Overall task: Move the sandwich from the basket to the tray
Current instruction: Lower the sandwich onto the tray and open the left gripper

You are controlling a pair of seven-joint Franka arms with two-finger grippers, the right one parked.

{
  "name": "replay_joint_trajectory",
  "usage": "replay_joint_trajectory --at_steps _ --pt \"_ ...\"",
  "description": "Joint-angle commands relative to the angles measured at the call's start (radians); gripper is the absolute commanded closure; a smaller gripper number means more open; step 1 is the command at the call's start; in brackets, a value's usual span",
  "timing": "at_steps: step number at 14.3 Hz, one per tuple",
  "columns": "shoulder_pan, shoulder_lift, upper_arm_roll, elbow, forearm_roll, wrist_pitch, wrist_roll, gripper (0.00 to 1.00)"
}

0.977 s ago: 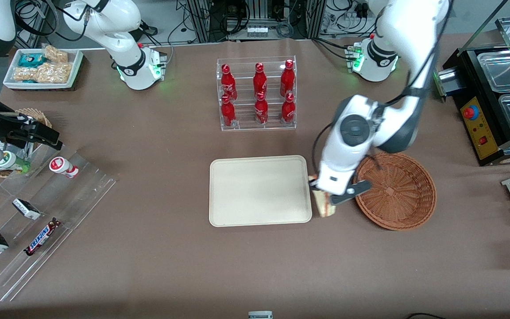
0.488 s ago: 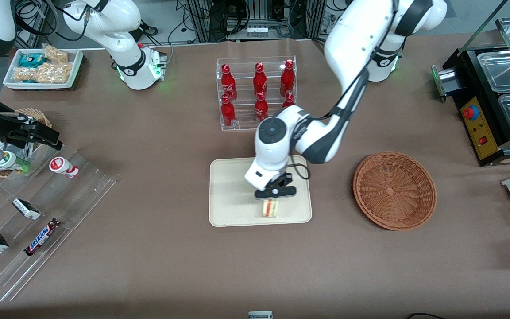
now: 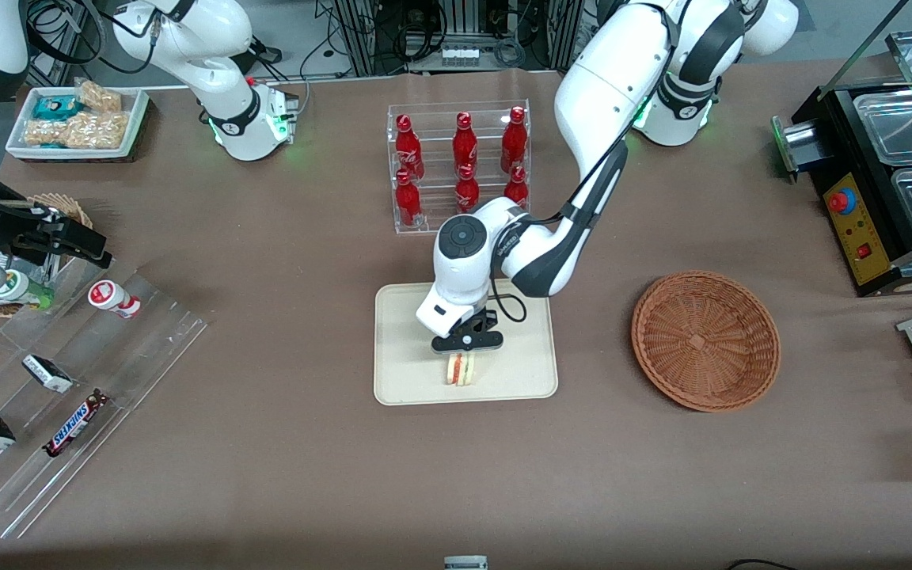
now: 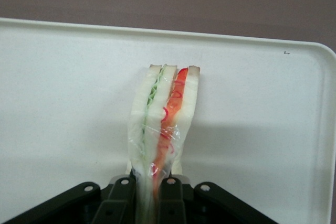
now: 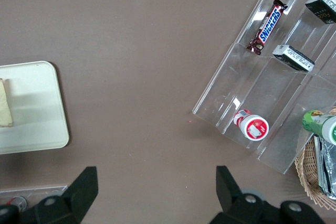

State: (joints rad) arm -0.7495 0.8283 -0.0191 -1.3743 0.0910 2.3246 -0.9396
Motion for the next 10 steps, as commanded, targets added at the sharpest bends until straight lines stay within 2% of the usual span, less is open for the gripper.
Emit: replay_joint_trajectory --at_steps 1,4,5,6,7,10 --pt "-0.005 0.012 0.01 0.027 -0.052 -0.007 -0.027 0.95" --pt "-0.004 0.012 0.01 0.027 -0.076 -0.007 -0.039 0.93" --pt "-0.005 0.014 0.01 0.024 -0.076 -0.007 -0.041 0.82" --pt "-0.005 0.014 0.01 0.023 -0.076 -0.007 -0.047 0.44" --pt "-0.005 0.006 0.01 0.021 -0.071 -0.008 -0.062 0.0" --pt "0.001 -0.102 0.019 0.021 -0.059 -0.089 -0.065 0.0"
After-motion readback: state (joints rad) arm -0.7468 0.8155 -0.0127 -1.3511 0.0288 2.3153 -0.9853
